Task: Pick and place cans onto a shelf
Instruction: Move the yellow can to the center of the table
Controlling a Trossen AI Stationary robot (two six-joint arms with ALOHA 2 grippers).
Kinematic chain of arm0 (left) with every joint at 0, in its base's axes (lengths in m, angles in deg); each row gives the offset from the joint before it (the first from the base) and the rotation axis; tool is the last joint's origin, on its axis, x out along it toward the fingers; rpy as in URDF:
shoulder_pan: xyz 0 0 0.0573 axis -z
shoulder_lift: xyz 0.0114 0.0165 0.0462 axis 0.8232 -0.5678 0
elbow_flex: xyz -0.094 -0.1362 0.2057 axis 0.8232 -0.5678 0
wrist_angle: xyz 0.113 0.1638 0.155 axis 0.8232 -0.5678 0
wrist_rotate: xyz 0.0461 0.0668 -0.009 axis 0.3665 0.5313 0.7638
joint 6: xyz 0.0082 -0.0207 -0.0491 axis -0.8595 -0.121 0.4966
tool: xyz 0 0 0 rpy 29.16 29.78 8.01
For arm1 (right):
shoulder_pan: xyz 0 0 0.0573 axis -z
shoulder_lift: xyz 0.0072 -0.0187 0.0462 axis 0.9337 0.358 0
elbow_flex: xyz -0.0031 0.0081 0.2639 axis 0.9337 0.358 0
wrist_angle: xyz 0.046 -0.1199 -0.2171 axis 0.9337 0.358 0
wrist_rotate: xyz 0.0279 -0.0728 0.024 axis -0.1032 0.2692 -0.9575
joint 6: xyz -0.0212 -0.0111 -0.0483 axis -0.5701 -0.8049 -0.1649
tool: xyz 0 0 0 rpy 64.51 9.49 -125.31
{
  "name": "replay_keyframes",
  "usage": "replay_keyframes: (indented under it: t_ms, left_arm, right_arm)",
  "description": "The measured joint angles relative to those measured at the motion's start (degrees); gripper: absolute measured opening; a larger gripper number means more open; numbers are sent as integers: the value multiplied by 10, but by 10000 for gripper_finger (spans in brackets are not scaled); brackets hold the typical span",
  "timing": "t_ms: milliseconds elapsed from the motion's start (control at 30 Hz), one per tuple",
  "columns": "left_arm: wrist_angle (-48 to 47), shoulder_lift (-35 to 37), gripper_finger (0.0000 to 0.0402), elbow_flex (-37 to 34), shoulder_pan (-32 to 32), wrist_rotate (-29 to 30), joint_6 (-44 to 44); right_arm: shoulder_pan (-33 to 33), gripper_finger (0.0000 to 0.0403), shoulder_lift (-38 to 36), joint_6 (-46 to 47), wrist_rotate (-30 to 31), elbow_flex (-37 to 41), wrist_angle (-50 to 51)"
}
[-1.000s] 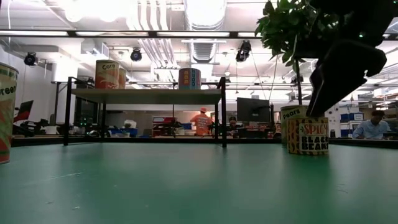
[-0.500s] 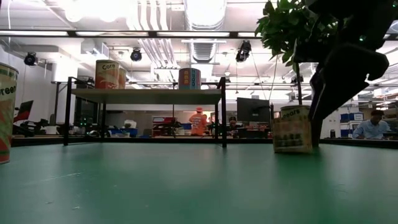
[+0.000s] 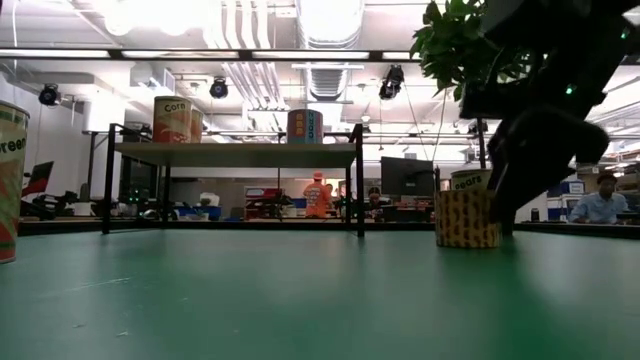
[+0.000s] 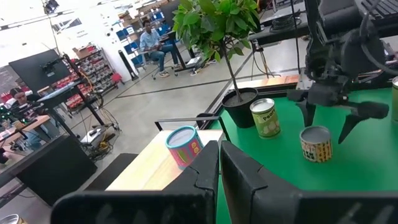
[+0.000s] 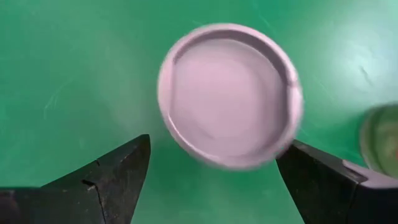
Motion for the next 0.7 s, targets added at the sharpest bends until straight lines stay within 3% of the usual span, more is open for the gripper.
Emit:
replay_keyframes:
  t_ms: [300, 567, 700]
  left_arm:
    - [0, 0, 0, 0, 0, 0, 2]
    - [-1, 0, 0, 0, 0, 0, 4]
    - [-1, 0, 0, 0, 0, -3, 15]
  right_arm:
    - [7, 322, 54, -28, 34, -14, -48]
    - [8, 245, 48, -70, 27, -54, -48]
    - [10, 244, 39, -109, -31, -82, -79]
